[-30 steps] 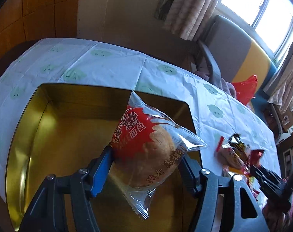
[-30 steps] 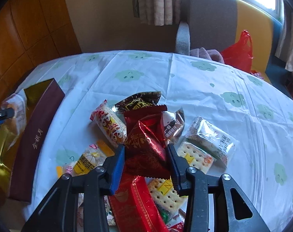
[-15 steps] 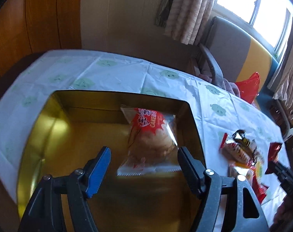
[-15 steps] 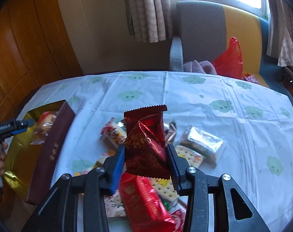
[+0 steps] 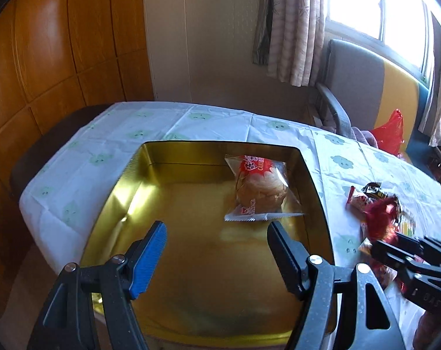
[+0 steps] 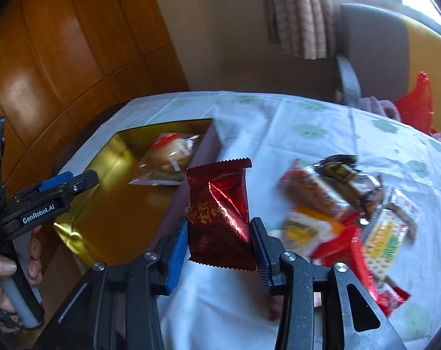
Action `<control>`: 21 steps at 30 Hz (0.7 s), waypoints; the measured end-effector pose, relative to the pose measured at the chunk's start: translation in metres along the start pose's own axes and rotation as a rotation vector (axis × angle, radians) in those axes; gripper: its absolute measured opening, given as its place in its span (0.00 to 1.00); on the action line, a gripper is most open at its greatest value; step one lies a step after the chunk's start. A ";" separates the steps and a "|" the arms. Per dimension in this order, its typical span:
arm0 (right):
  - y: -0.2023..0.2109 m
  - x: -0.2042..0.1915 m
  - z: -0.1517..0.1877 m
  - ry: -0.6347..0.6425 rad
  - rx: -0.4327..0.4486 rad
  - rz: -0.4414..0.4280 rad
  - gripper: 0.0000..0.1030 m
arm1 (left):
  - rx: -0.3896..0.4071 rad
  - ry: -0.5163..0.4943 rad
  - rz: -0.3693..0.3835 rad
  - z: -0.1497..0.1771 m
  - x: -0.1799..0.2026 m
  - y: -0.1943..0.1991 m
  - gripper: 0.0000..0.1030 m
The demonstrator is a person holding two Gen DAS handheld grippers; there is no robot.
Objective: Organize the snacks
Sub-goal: 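Lower the red candy into the gold tin and open the right tool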
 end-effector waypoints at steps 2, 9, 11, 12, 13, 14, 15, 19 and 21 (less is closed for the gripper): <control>-0.006 -0.013 -0.001 0.017 -0.008 -0.020 0.42 | 0.006 -0.007 -0.002 0.003 -0.002 0.005 0.71; -0.025 -0.048 -0.010 0.052 -0.049 -0.061 0.42 | -0.002 0.007 -0.001 0.012 -0.011 0.010 0.71; -0.031 -0.052 -0.012 0.054 -0.058 -0.059 0.42 | -0.003 0.013 -0.006 0.015 -0.014 0.012 0.71; -0.034 -0.054 -0.014 0.052 -0.061 -0.055 0.42 | -0.004 0.014 -0.006 0.016 -0.015 0.012 0.71; -0.036 -0.056 -0.015 0.051 -0.066 -0.053 0.42 | -0.006 0.017 -0.006 0.017 -0.016 0.012 0.71; -0.040 -0.057 -0.017 0.049 -0.072 -0.053 0.42 | -0.007 0.019 -0.007 0.019 -0.018 0.012 0.71; -0.045 -0.059 -0.019 0.049 -0.080 -0.055 0.42 | -0.006 0.020 -0.009 0.020 -0.019 0.013 0.71; -0.058 -0.062 -0.025 0.048 -0.089 -0.026 0.45 | -0.013 0.017 -0.015 0.024 -0.022 0.011 0.71; -0.061 -0.062 -0.026 0.046 -0.085 -0.011 0.46 | -0.021 0.023 -0.011 0.027 -0.024 0.010 0.71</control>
Point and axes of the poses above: each gripper's, at about its wrist camera, not at the fingertips, and y roughly against the way its jaws point, x to its right, z to its underside, the point moved 4 cm from there along -y, roughly the way its jaws point, and after that the axes turned 1 degree about z, right-handed, at the moved point
